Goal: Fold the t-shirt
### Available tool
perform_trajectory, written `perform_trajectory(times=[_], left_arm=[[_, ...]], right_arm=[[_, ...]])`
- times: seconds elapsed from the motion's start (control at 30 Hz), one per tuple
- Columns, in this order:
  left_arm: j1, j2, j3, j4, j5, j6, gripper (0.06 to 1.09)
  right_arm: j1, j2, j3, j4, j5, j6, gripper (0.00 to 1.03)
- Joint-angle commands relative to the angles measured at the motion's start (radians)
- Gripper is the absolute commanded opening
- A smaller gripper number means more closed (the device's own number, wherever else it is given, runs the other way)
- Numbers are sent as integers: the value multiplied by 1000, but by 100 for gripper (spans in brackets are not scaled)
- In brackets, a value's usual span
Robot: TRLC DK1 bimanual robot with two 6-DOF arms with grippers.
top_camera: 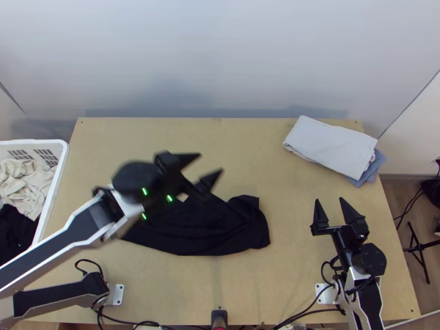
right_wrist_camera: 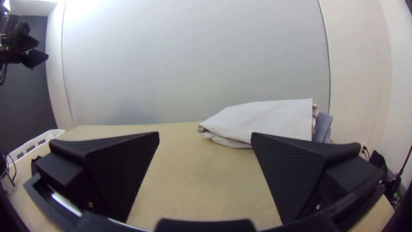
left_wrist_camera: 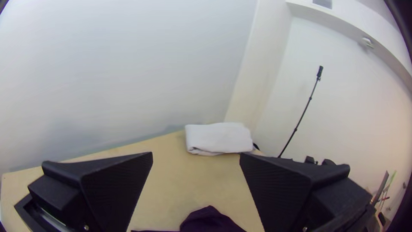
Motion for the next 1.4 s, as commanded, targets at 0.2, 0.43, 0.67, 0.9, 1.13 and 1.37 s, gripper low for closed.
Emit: perform_trajectory(times=[0.2,0.43,0.67,0.9,1.13,1.37], left_arm=[[475,-31,65,-300,102,115,105],[633,-65,42,-517,104,122,105],[672,-138,-124,-609,102,110,105],[750,-186,-217,-600,102,81,105],[816,-232,-294,-600,104,82,105],[816,-270,-460,-549,104,66,105]], right_arm=[[0,0,0,0,1,0,99],[0,0,0,0,1,0,99],[0,0,0,0,1,0,99],[0,0,0,0,3,0,99],[3,0,0,0,1,14,99],[-26,0,14,69,0,106,99]])
